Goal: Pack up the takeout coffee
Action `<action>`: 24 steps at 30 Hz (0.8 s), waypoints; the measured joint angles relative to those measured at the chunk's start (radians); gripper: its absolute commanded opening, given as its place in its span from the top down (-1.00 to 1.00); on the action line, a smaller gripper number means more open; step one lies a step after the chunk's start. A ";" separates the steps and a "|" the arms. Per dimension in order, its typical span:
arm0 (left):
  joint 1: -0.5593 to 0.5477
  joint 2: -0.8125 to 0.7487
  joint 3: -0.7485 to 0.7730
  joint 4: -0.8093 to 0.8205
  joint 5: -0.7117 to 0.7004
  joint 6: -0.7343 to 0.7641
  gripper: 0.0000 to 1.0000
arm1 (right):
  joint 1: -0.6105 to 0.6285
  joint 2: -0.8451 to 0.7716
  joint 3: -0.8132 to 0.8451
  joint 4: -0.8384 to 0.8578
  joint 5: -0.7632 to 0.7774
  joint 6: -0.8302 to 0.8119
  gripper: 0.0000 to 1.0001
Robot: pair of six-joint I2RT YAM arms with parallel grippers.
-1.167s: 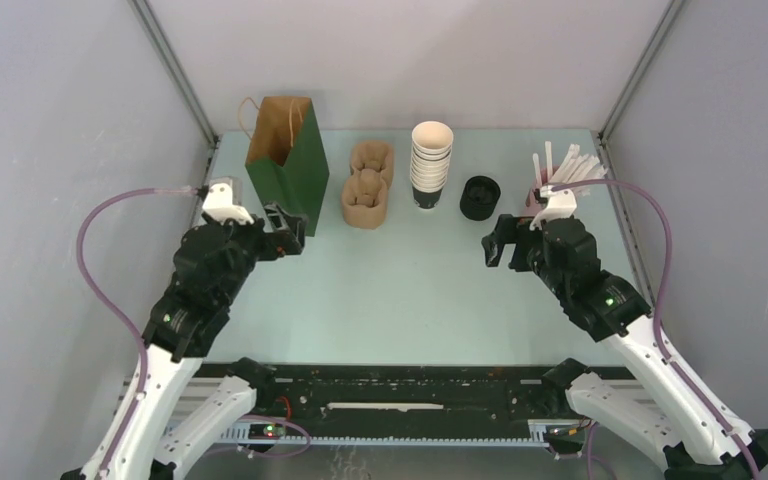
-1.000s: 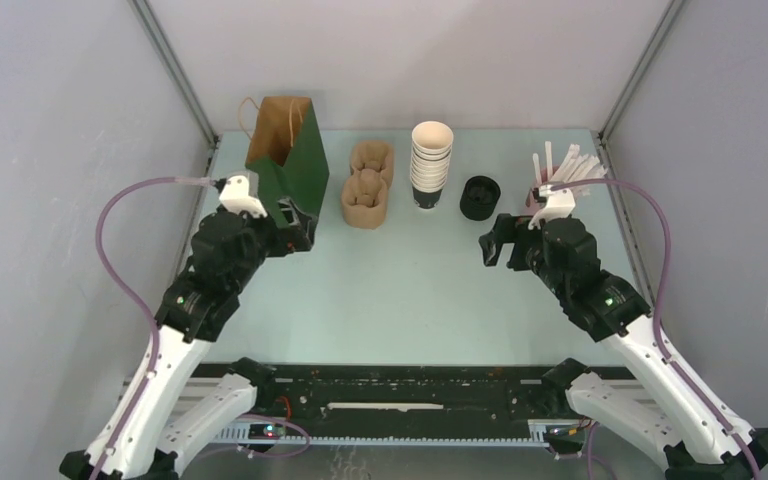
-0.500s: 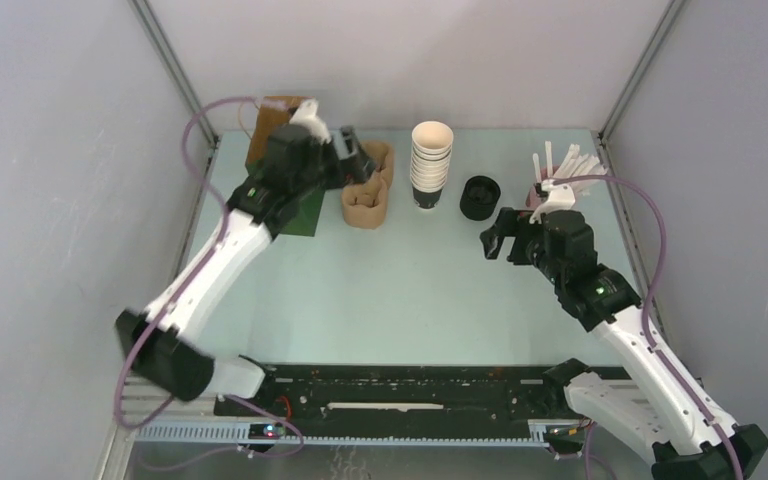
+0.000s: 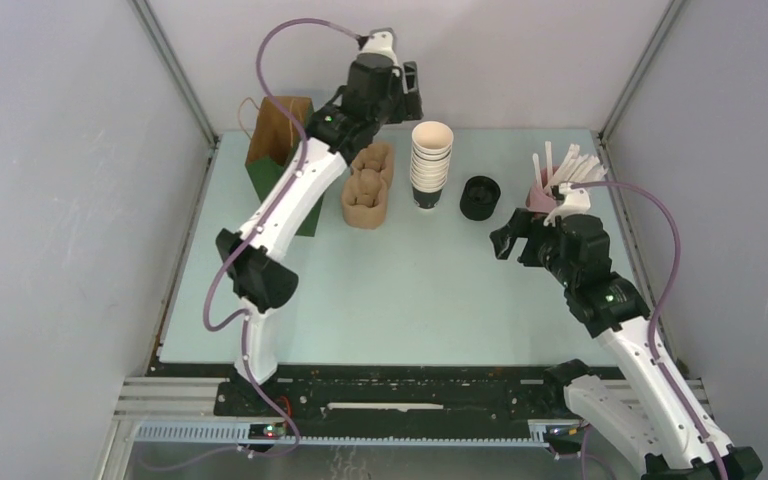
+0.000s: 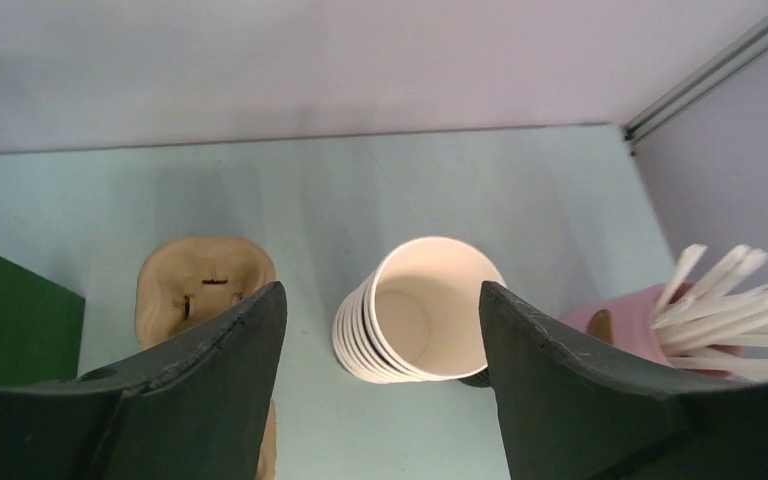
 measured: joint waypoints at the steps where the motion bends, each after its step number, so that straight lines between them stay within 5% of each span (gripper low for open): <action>1: -0.013 0.028 0.028 -0.011 -0.026 0.012 -0.51 | -0.002 -0.007 0.000 0.000 -0.002 -0.001 -0.95; 24: -0.055 0.195 0.063 -0.088 -0.118 0.040 -0.02 | -0.014 -0.049 -0.009 -0.003 -0.031 -0.007 -0.94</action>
